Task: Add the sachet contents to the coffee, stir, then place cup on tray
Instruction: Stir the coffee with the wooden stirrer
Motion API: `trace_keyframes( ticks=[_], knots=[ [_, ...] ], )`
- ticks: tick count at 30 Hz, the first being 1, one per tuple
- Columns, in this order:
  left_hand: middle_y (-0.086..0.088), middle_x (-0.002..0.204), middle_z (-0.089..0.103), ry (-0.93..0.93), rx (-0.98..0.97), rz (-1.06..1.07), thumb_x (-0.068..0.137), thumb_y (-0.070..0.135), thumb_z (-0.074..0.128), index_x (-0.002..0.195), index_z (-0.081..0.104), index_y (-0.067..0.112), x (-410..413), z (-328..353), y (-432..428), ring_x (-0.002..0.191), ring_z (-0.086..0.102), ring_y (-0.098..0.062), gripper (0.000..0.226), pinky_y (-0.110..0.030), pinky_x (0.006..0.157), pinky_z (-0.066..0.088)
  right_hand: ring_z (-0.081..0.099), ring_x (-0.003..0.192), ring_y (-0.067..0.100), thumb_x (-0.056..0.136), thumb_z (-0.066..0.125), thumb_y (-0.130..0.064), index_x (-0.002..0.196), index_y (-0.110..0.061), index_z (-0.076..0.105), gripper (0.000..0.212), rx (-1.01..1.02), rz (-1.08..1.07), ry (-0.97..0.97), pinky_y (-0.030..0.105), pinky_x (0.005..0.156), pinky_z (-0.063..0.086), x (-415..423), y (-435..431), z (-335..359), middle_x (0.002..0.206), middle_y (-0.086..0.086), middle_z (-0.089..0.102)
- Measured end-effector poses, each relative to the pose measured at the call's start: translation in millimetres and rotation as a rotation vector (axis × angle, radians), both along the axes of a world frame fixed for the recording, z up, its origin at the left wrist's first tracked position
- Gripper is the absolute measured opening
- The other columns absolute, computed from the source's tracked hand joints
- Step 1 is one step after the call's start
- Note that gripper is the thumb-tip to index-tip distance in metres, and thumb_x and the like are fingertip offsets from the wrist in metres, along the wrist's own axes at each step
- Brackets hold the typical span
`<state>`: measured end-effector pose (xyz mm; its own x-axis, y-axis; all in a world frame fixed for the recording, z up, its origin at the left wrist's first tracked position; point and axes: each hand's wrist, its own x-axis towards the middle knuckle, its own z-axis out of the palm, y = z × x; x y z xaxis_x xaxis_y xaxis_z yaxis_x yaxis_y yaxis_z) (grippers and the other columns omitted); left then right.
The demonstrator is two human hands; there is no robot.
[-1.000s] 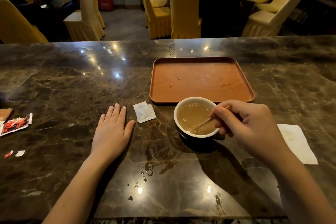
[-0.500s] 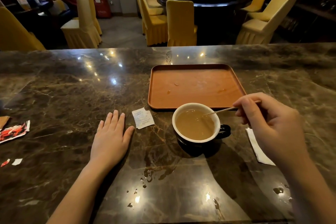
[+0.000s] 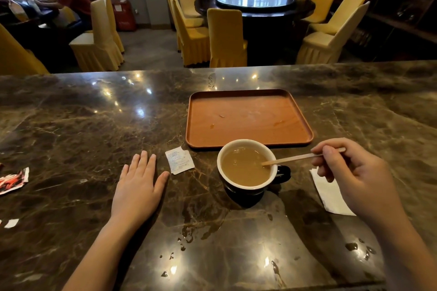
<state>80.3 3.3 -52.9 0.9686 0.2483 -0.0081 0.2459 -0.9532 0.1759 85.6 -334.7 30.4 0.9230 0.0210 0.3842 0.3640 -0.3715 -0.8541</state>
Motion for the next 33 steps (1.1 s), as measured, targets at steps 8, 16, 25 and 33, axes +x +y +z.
trace_keyframes(
  ticks=[8, 16, 25, 33],
  knots=[
    [-0.006, 0.157, 0.006, -0.005, -0.009, 0.002, 0.092, 0.048, 0.023, 0.145, 0.011, 0.014, 1, 1, 0, 0.145, 0.002, -0.019, 0.064, -0.037, 0.118, 0.003, 0.064, 0.064, 0.014, 0.088, 0.05, -0.013, 0.088, -0.016, 0.066, 0.016, 0.1, 0.033, 0.028, 0.018, 0.056, 0.051, 1, 0, 5, 0.084, 0.002, 0.069],
    [-0.006, 0.157, 0.007, 0.002, 0.005, 0.008, 0.093, 0.047, 0.023, 0.145, 0.012, 0.015, 0, 2, -4, 0.145, 0.003, -0.019, 0.063, -0.037, 0.119, 0.005, 0.066, 0.069, 0.013, 0.081, 0.06, -0.012, 0.09, -0.024, 0.069, 0.017, -0.115, 0.123, 0.067, 0.017, 0.061, 0.053, -3, -14, -11, 0.083, -0.007, 0.069],
    [-0.007, 0.157, 0.009, 0.007, 0.02, 0.001, 0.093, 0.048, 0.021, 0.145, 0.013, 0.014, -2, 2, -3, 0.145, 0.005, -0.021, 0.063, -0.038, 0.118, 0.006, 0.064, 0.063, 0.009, 0.078, 0.066, -0.005, 0.09, -0.022, 0.07, 0.022, -0.339, 0.07, -0.031, 0.018, 0.055, 0.051, -18, -30, -14, 0.08, -0.011, 0.068],
    [-0.01, 0.156, 0.013, -0.027, 0.011, -0.015, 0.093, 0.048, 0.021, 0.145, 0.017, 0.012, -2, 0, -2, 0.145, 0.009, -0.023, 0.063, -0.039, 0.118, 0.008, 0.064, 0.069, 0.008, 0.078, 0.065, -0.004, 0.091, -0.023, 0.069, 0.023, -0.31, -0.04, -0.034, 0.015, 0.06, 0.05, -47, -27, -19, 0.096, -0.017, 0.063]
  ],
)
